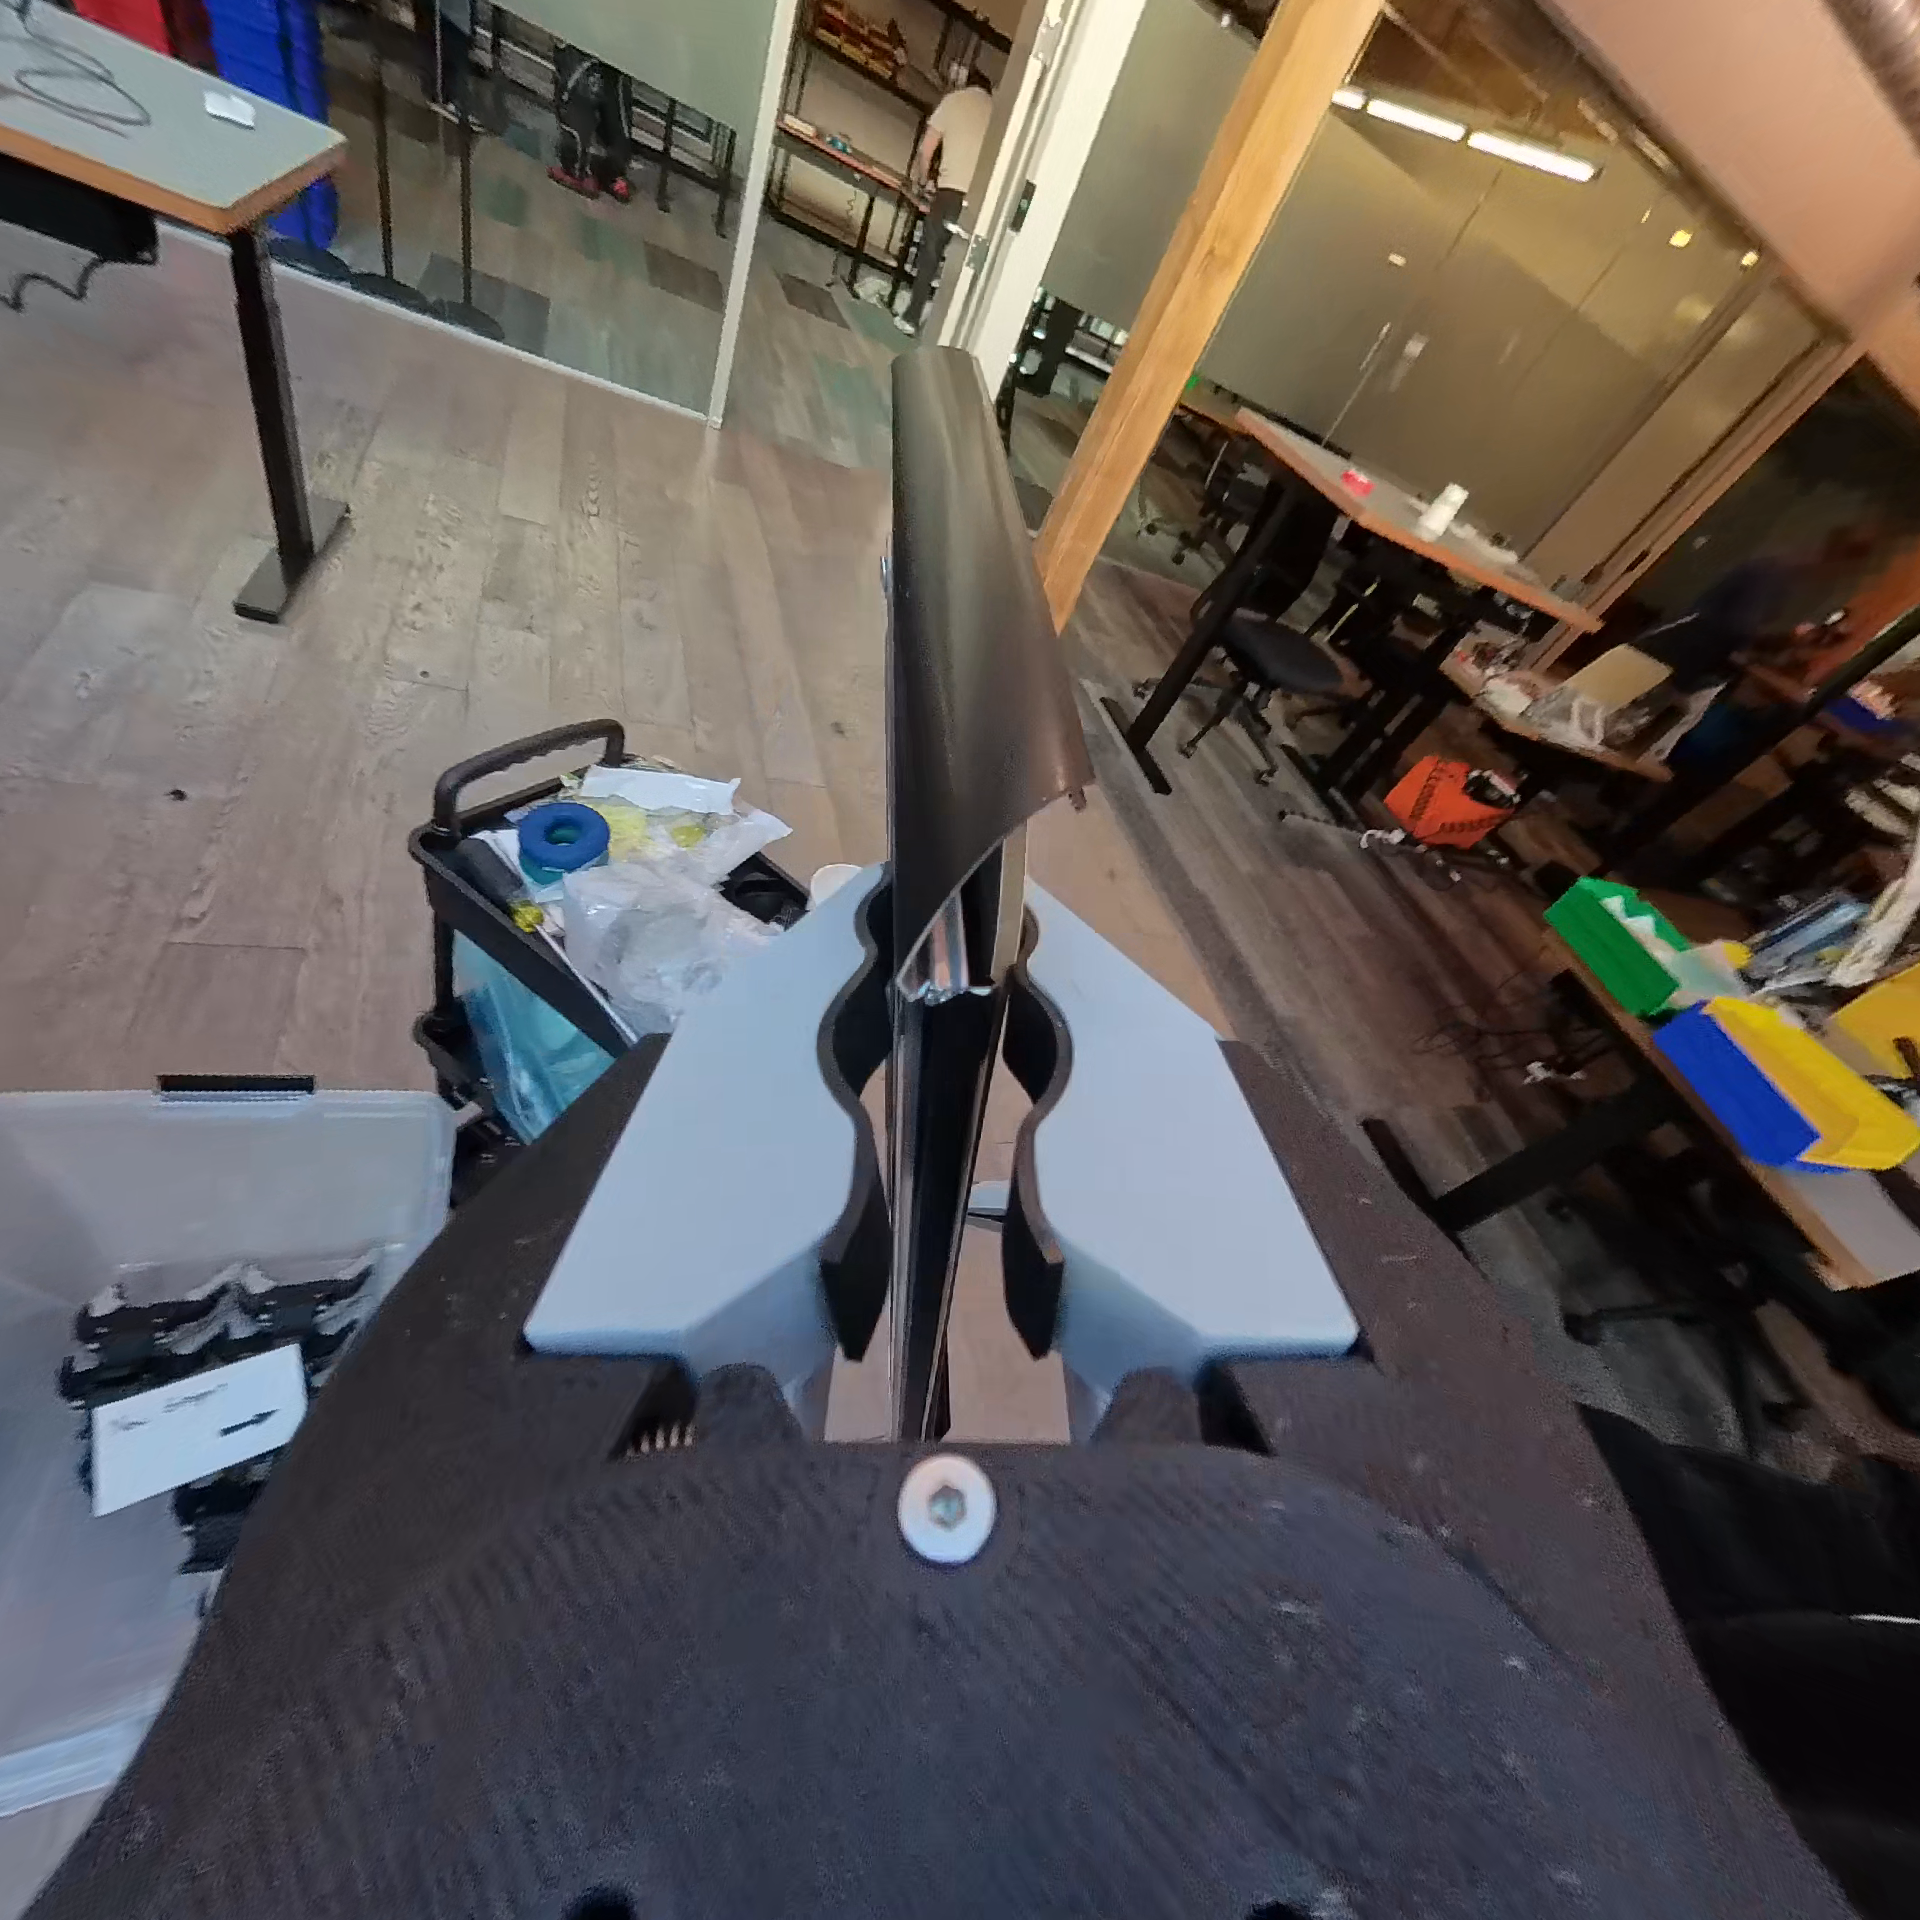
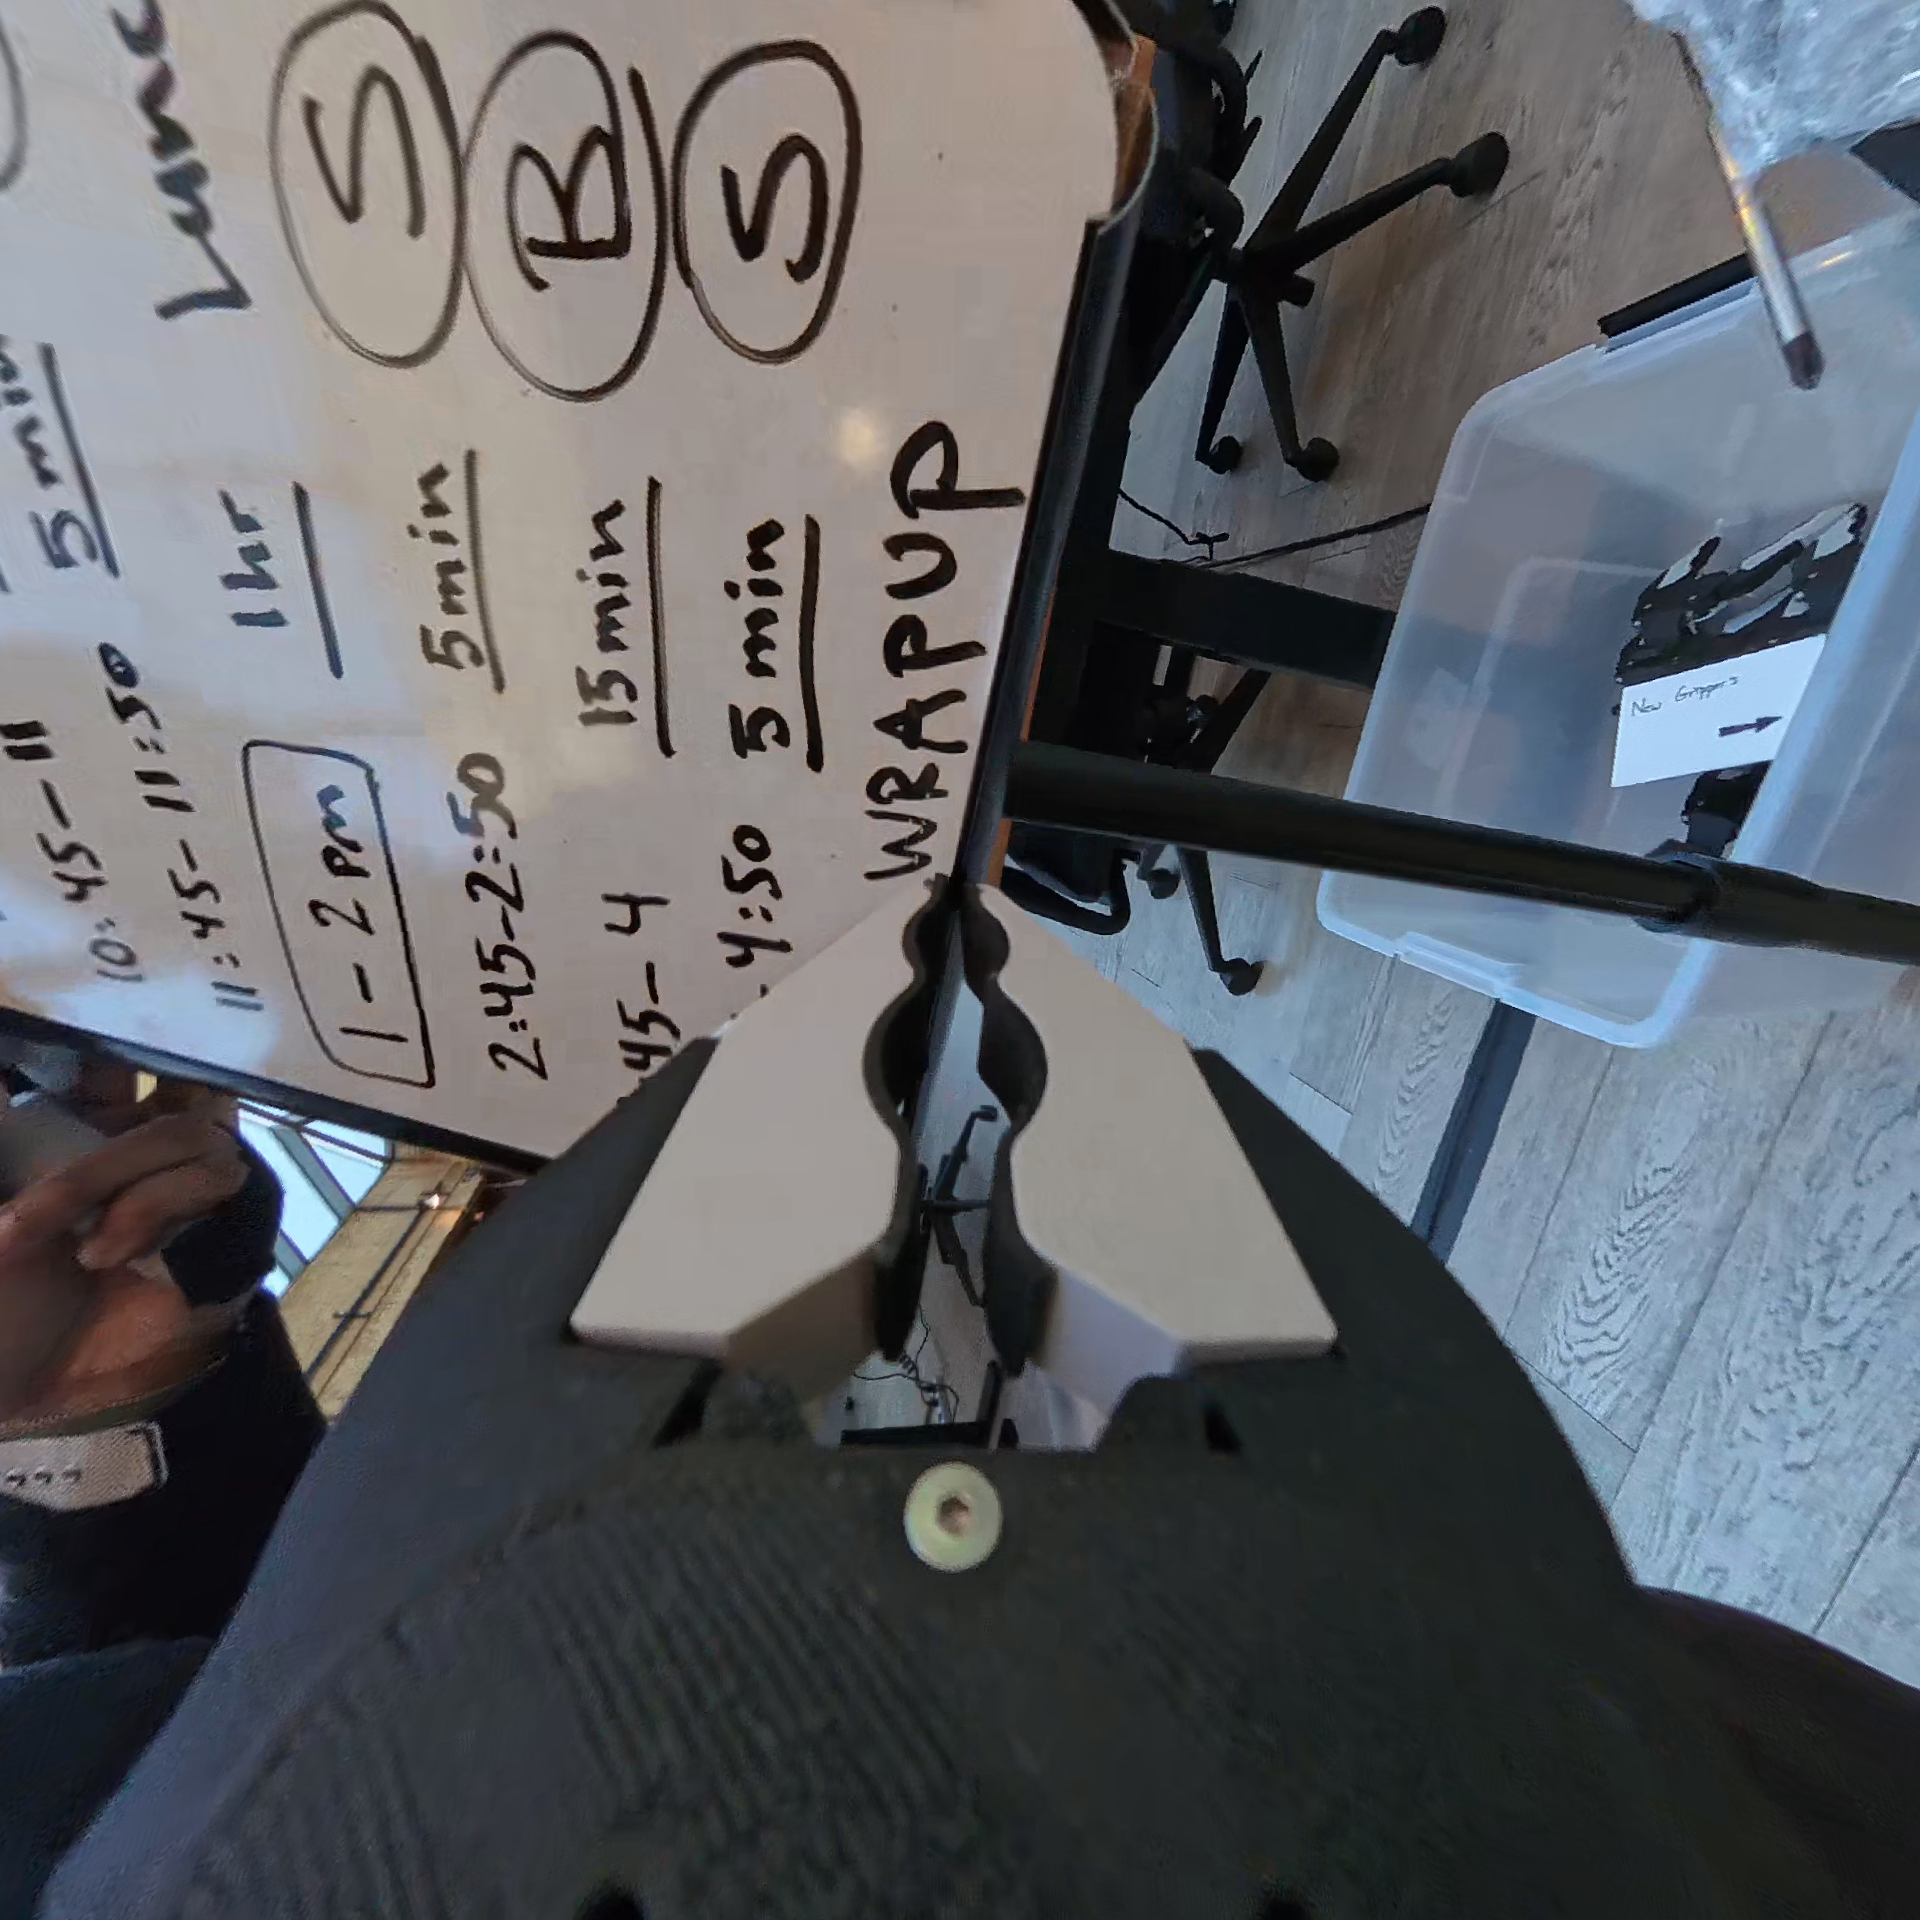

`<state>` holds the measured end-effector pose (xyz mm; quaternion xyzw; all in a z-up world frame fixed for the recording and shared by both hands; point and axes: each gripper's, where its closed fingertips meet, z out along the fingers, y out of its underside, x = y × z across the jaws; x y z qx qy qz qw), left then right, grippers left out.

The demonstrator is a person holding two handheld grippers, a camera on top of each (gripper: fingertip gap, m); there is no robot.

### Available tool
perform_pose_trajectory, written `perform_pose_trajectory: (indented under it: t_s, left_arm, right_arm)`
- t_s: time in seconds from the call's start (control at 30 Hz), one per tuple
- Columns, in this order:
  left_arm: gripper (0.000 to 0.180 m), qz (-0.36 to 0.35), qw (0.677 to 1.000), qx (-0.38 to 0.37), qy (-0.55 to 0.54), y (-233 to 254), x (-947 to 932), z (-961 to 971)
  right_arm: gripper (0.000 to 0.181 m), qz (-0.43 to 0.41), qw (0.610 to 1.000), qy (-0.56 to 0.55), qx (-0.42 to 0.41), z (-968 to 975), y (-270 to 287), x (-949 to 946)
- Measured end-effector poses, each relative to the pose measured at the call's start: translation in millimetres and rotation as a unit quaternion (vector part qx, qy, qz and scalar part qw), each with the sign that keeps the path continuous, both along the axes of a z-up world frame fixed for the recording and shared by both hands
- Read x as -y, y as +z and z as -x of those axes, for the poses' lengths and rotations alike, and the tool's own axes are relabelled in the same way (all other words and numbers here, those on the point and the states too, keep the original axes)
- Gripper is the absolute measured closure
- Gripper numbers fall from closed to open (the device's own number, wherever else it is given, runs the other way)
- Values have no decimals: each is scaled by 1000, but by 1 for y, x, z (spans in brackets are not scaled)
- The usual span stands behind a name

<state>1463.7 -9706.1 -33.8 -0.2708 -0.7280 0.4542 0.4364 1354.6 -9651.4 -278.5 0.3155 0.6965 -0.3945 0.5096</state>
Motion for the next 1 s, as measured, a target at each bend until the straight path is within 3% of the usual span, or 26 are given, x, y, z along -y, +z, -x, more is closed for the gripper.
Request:
perform_pose_trajectory:
  t_s: [0.1, 0.2, 0.3, 0.4, 0.6, 0.87, 1.0]
  left_arm:
    - [164, 12, 1000, 5, 2, -1, 2, 0]
    - [165, 11, 1000, 2, -4, 1, -2, 4]
    - [164, 37, 999, 23, 1, 0, -5, 7]
    - [143, 45, 999, 10, 1, 7, -12, 5]
    - [122, 35, 999, -17, 5, 9, -29, -23]
    - [121, -35, 998, -32, 35, -29, -61, -83]
    - [120, -22, 998, -51, 23, -10, -86, -92]
  right_arm:
    - [181, 74, 995, -57, 29, 29, 42, -3]
    - [181, 74, 993, -46, -75, 47, 54, 0]
    - [181, 96, 986, -48, -124, 57, 77, -3]
    - [177, 113, 980, -49, -155, 58, 92, -12]
    - [163, 103, 981, -49, -158, 41, 90, -39]
    - [155, 81, 983, -29, -159, 11, 82, -61]
    - [147, 79, 974, -10, -213, 12, 92, -66]
